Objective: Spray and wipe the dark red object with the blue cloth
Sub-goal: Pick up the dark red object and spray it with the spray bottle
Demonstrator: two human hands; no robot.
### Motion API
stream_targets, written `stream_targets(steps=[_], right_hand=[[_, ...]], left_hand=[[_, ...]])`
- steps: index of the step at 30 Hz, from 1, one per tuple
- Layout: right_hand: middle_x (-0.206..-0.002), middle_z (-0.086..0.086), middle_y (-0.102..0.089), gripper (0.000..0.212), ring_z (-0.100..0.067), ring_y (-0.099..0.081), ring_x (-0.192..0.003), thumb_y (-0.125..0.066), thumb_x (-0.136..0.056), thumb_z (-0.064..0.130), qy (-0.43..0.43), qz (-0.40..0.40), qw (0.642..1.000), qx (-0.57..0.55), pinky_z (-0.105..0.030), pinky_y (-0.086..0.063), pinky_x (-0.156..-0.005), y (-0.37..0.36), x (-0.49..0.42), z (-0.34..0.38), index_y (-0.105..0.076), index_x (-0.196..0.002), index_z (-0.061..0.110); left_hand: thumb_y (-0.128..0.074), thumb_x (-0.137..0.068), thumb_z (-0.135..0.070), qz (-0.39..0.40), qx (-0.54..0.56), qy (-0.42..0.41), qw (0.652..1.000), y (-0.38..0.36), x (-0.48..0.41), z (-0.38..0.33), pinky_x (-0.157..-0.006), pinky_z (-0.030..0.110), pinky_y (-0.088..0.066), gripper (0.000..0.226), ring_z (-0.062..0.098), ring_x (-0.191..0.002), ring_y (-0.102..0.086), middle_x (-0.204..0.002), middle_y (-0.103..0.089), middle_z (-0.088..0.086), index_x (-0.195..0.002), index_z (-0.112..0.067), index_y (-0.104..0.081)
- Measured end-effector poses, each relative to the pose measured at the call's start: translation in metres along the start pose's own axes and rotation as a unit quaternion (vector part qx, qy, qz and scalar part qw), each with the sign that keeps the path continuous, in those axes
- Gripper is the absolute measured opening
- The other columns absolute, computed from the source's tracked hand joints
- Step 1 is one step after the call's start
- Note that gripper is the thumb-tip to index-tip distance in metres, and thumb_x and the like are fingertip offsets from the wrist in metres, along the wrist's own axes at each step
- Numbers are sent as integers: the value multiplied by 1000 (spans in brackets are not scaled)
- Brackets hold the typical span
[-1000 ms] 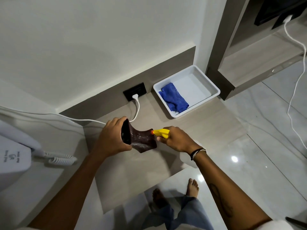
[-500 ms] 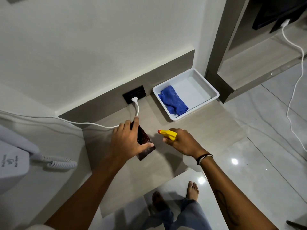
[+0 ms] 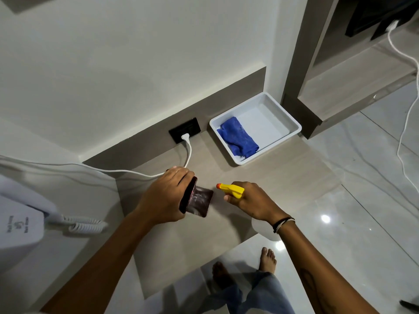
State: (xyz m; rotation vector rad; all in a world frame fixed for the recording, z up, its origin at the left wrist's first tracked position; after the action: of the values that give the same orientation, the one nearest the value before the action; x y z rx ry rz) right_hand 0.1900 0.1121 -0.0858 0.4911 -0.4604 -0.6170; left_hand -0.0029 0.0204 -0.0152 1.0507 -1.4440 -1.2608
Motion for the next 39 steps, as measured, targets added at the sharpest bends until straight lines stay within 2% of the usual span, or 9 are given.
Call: stream_targets(steps=[5,8,11,16,23,29,32,35,39], right_hand=[[-88,3,-69,26,-24,-65,-84,-70,-102,40,7,-4,1000,-13,-42,-52,-76,-1,-5,7,-72,-104,14],[-82,17,-63,6,-14,-61,-79,-72,-101,39,22,7,999,-36,-30,-45,-73,-1,-8,18,-72,-97,35],[-108,7,-78,26,-19,-70,-96,-69,-102,42,39,26,999,-22,-38,-56,-84,-4,-13,36,-75,-126,32],[-115,-9,-79,35,-31,-72,-102,-68,-102,46,10,50,998,21,-51,-59,-92,-17,-24,44,-73,-120,16],[-111,-13,-78,29,-34,-68,-92,-69,-99,45,-61,23,993,94,-36,-48,-75,-10,-22,11,-71,-109,18],[-115,-14,-77,38,-38,-71,-103,-67,-100,46,-99,30,988,119,-46,-60,-88,-1,-14,-7,-72,-117,13],[-110,-10,-76,22,-33,-71,-101,-70,-99,31,-86,-9,996,12,-48,-60,-92,27,-14,-10,-73,-117,19],[-102,-13,-72,17,-26,-65,-85,-64,-93,30,-89,-96,986,-105,-44,-57,-80,81,-18,-12,-66,-108,21],[-108,-13,-67,31,-32,-67,-97,-63,-106,31,-10,-194,979,-56,-44,-54,-88,161,-47,-7,-64,-128,10]], left_hand=[[-75,-55,-51,-48,93,153,983,3,13,22,-92,44,-56,99,30,-114,-54,-129,-56,10,-140,-6,-50],[-79,-53,-47,-87,145,222,960,3,23,29,-90,42,-54,97,30,-110,-55,-124,-56,10,-136,-6,-53],[-81,-51,-41,-105,174,253,946,2,30,32,-91,40,-51,95,30,-108,-55,-121,-56,10,-134,-4,-54],[-91,-53,-32,-94,181,257,945,-3,35,31,-90,42,-53,98,31,-109,-54,-123,-56,11,-138,-3,-52],[-91,-53,-35,-92,179,261,944,-1,38,31,-89,40,-53,99,28,-109,-55,-124,-55,9,-138,-5,-52],[-93,-51,-35,-79,174,255,948,-2,36,31,-89,40,-52,100,29,-108,-55,-123,-56,9,-138,-6,-52],[-85,-51,-44,-80,159,240,954,1,30,29,-84,41,-54,96,30,-103,-56,-118,-57,9,-133,-6,-54],[-79,-49,-54,-70,115,220,966,3,22,28,-79,41,-55,99,30,-99,-58,-116,-58,8,-133,-8,-54],[-77,-44,-57,-53,80,243,965,1,7,23,-76,38,-50,99,27,-95,-58,-112,-58,3,-131,-14,-56]])
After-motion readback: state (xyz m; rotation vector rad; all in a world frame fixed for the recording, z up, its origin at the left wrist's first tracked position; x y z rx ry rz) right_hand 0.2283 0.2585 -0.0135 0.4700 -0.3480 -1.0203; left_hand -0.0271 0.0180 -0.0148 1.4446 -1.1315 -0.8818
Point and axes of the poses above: each hand's wrist, its own x-axis away from the middle knuckle, its own y-axis out of the back of the hand, z = x × y, the point moved 7 cm from there along -x, towards the middle knuckle
